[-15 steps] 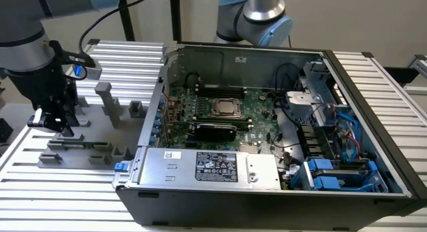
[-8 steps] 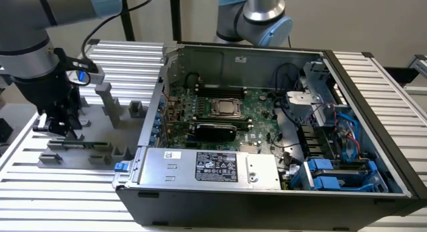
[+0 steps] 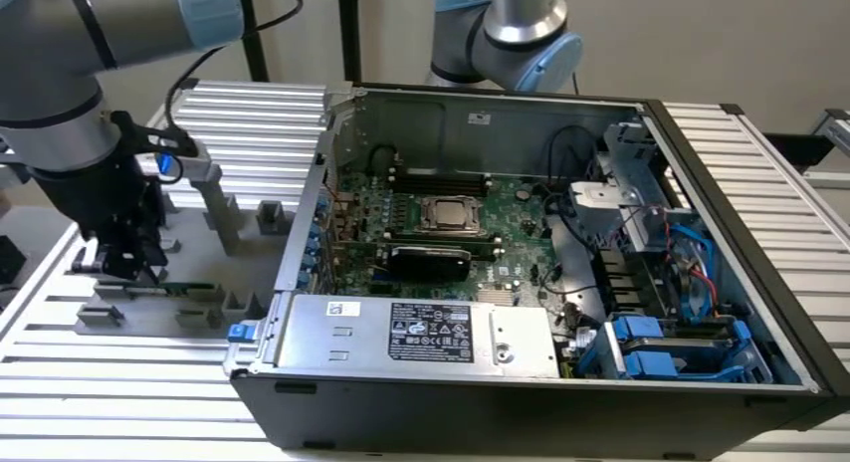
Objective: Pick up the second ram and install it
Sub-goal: 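Pick up the second ram and move it above second insertion slot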
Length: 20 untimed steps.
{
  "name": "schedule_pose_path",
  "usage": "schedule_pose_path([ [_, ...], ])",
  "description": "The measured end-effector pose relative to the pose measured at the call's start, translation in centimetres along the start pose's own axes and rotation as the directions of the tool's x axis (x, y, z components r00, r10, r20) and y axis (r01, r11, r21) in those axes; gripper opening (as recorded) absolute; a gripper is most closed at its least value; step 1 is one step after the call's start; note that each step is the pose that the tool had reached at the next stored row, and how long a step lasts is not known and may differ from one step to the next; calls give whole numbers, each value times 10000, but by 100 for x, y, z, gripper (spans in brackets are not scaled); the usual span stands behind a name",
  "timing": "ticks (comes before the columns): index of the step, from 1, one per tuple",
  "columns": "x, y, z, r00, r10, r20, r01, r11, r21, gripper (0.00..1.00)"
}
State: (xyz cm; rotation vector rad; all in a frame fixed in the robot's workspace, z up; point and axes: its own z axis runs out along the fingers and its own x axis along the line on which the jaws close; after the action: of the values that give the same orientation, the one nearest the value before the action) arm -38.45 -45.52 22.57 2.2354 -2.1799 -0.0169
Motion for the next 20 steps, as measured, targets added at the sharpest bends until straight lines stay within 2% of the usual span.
schedule_pose_path([
  [5,1,-4,64,10000,28,29,-28,10000,0,100],
  [20,-23,-12,168,9999,153,76,-153,9999,1,100],
])
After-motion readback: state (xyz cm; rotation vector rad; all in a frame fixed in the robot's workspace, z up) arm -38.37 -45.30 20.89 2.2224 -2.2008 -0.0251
